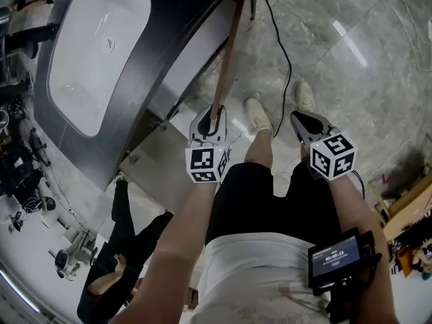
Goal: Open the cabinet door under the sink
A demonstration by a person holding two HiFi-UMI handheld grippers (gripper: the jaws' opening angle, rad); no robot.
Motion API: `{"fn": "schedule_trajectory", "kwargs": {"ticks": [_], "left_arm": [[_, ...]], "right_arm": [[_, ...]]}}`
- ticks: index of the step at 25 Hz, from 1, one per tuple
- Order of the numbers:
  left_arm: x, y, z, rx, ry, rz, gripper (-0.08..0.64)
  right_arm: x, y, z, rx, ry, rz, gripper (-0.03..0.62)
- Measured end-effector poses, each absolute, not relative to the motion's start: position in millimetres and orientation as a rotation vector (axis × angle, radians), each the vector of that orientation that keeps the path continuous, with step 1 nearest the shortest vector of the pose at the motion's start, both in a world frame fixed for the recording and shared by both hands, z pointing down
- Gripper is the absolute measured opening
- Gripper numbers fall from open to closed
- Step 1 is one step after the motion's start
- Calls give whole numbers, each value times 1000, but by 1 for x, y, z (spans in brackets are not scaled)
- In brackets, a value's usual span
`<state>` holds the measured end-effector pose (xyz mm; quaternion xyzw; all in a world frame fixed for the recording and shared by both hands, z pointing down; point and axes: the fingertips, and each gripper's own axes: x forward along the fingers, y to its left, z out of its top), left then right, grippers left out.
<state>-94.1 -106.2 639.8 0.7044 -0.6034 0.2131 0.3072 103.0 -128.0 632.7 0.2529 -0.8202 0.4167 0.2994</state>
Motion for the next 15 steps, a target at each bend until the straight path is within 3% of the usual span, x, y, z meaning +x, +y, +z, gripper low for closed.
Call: {"fn": "schedule_trajectory", "kwargs": {"ticks": [15], "left_arm": [[-38,-102,644,1725,-1680,670,72]], "right_arm": [[177,-122,637,675,-2168,1173,25]]}}
